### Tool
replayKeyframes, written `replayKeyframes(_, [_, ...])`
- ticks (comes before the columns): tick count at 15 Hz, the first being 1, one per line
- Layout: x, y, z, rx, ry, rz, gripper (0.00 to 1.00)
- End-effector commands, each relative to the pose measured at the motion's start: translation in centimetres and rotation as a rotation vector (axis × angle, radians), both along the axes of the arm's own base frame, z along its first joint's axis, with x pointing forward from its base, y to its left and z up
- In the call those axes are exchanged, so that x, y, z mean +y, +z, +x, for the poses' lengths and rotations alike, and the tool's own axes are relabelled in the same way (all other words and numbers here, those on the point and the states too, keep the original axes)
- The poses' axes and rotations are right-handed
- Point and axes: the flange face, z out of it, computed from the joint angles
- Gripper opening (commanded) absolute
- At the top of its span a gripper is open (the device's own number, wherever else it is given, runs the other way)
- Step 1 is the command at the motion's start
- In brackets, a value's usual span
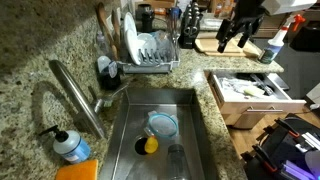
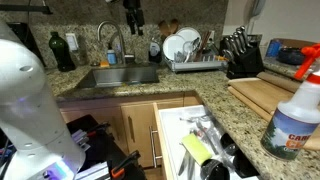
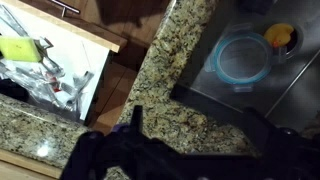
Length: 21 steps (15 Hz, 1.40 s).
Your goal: Pick up the spray bottle and move it to the left. Pick up the sponge from the drawer and put it on the countertop
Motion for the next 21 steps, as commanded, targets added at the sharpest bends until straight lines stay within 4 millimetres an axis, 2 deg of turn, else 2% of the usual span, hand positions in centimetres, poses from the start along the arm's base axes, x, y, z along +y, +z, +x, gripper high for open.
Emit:
replayKeyframes(1, [0.0,0.1,0.0,0.001,0.000,0.000,1.00])
replayKeyframes(3, [-3.4,1.5,0.2,-0.037,-0.081,-0.031,1.00])
replayKeyframes(7, [-12.7,5.8,0.5,-0.177,-0.282,-0.101,1.00])
replayKeyframes(8, [-15.7,7.1,0.4,-0.208,-0.332,-0.118,1.00])
replayKeyframes(11, [-25.3,9.1,-0.3,-0.264,-0.506,-0.110,1.00])
replayKeyframes(12, [-26.7,9.8,-0.6,-0.265,-0.562,-0.055,1.00])
replayKeyframes(13, [-26.5,10.2,-0.9,-0.277,-0.596,0.007,1.00])
replayKeyframes(14, [-26.3,9.6,-0.8,-0.252,-0.539,-0.057,1.00])
replayKeyframes(15, [-27.1,9.8,-0.9,-0.256,-0.553,-0.046,1.00])
replayKeyframes(17, [-26.8,9.8,-0.8,-0.256,-0.546,-0.049,1.00])
replayKeyframes(18, [-27.4,9.8,-0.3,-0.255,-0.459,-0.072,1.00])
replayKeyframes(19, [-29.0,9.9,0.7,-0.199,-0.432,-0.056,1.00])
replayKeyframes(20, [-31.7,10.0,2.0,-0.174,-0.459,-0.063,1.00])
replayKeyframes(21, [-33.9,10.4,2.4,-0.163,-0.495,-0.088,1.00])
